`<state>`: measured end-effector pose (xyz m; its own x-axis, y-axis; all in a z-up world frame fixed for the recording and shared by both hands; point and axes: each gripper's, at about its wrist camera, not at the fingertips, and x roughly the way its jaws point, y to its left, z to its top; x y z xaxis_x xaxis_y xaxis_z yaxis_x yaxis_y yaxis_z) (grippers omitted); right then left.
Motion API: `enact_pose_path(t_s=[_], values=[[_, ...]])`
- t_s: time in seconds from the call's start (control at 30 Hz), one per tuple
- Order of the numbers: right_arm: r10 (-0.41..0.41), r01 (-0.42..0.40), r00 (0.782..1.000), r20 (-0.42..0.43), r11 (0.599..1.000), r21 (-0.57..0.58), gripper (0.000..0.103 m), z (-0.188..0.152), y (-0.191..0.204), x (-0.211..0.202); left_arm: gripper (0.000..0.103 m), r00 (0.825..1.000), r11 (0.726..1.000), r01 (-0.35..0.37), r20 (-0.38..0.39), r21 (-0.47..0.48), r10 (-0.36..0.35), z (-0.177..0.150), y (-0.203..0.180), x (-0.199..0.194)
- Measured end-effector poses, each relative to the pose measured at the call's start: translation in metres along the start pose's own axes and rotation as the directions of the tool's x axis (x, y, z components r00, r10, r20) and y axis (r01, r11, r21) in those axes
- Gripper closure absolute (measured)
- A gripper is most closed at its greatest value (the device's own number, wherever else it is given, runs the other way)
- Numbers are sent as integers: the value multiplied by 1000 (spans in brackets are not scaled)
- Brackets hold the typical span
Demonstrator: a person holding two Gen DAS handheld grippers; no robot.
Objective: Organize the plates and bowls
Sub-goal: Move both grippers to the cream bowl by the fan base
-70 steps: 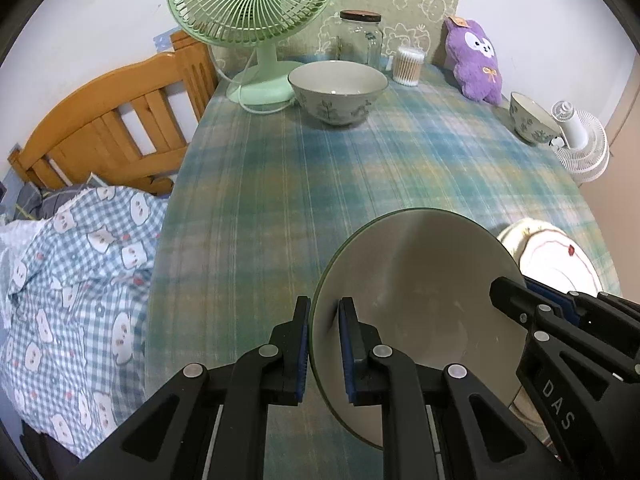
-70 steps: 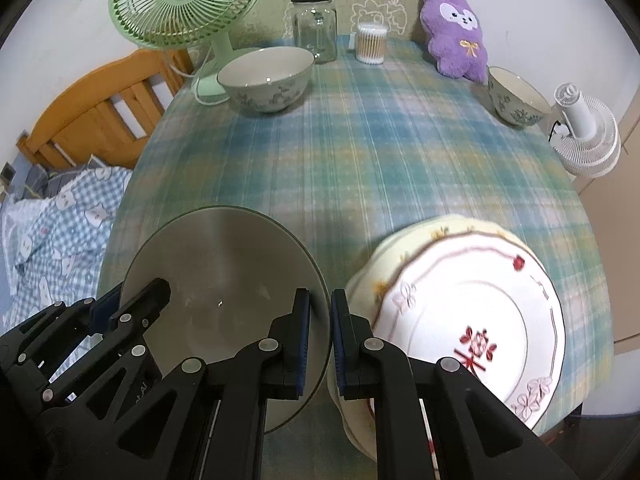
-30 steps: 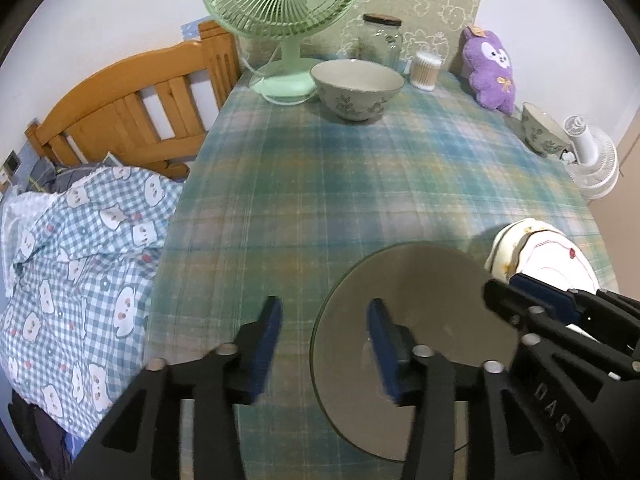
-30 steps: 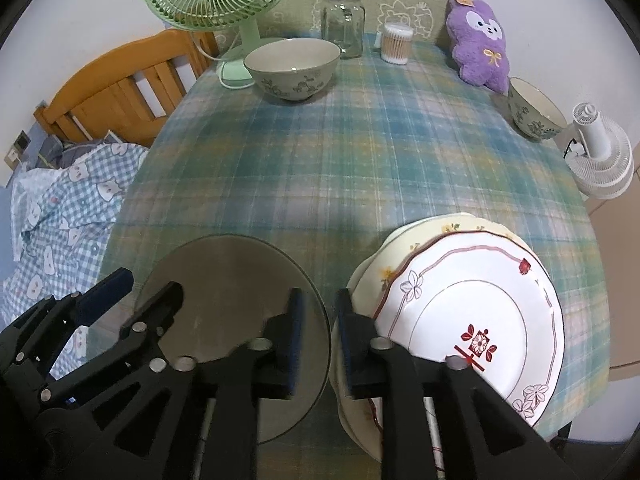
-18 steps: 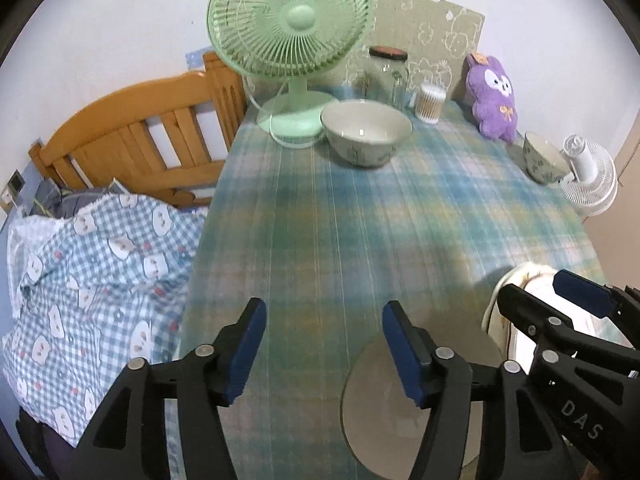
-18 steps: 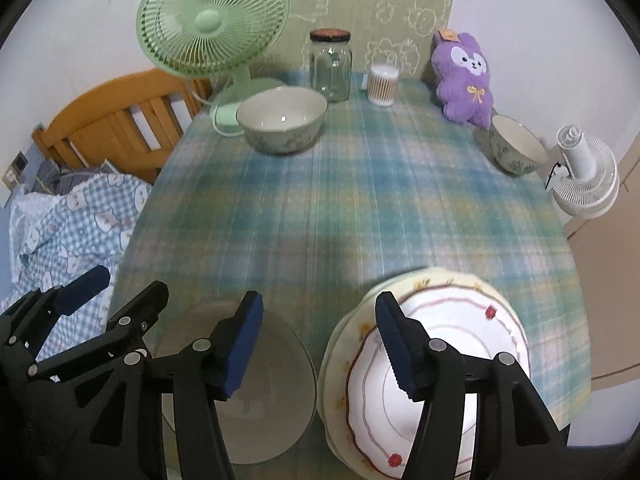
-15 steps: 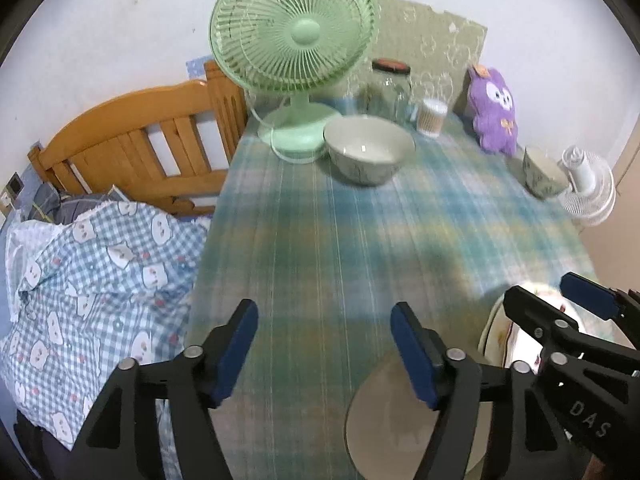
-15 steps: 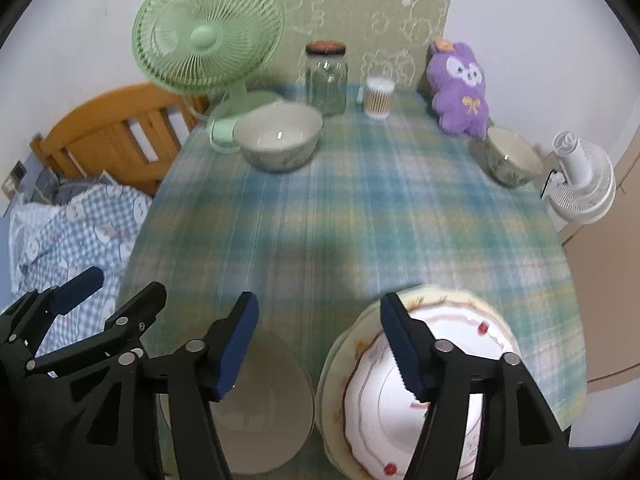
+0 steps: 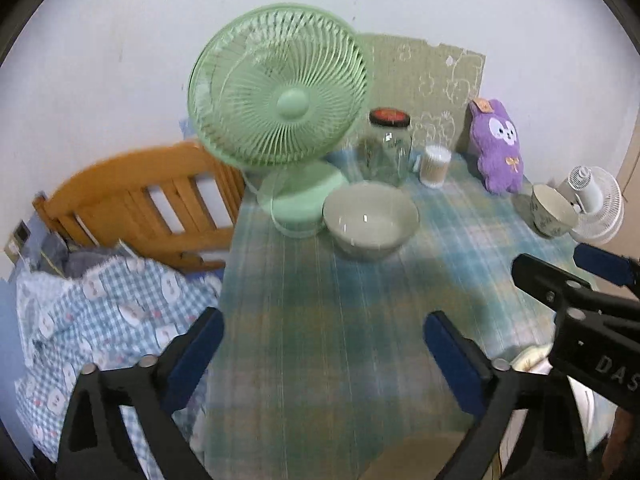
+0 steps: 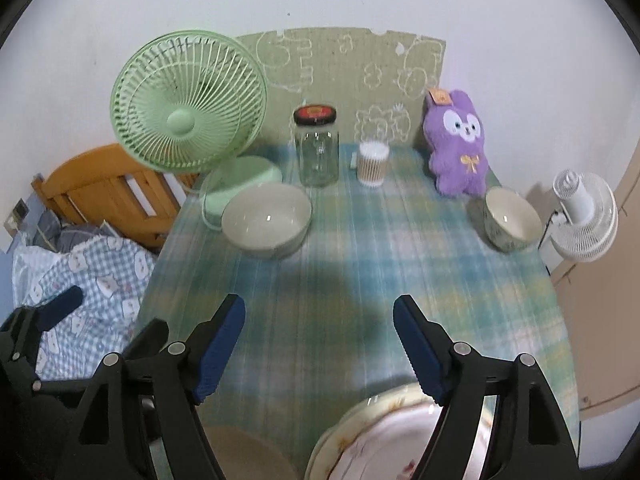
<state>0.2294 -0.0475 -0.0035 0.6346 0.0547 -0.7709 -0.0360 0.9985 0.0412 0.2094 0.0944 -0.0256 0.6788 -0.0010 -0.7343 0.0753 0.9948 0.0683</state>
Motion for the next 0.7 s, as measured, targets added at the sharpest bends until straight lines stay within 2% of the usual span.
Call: enact_pose_path(t_s=[0.27, 0.43, 0.7], values=[[52, -50, 998, 20, 996, -67, 24, 41, -10, 37, 0, 999, 999, -34, 3, -28, 34, 39, -22, 30], [93, -92, 996, 17, 993, -75, 24, 63, -17, 65, 0, 999, 996, -46, -15, -77, 45, 58, -25, 56], [128, -127, 992, 5, 987, -98, 24, 88, -17, 114, 2, 998, 992, -58, -11, -110, 57, 70, -23, 95]])
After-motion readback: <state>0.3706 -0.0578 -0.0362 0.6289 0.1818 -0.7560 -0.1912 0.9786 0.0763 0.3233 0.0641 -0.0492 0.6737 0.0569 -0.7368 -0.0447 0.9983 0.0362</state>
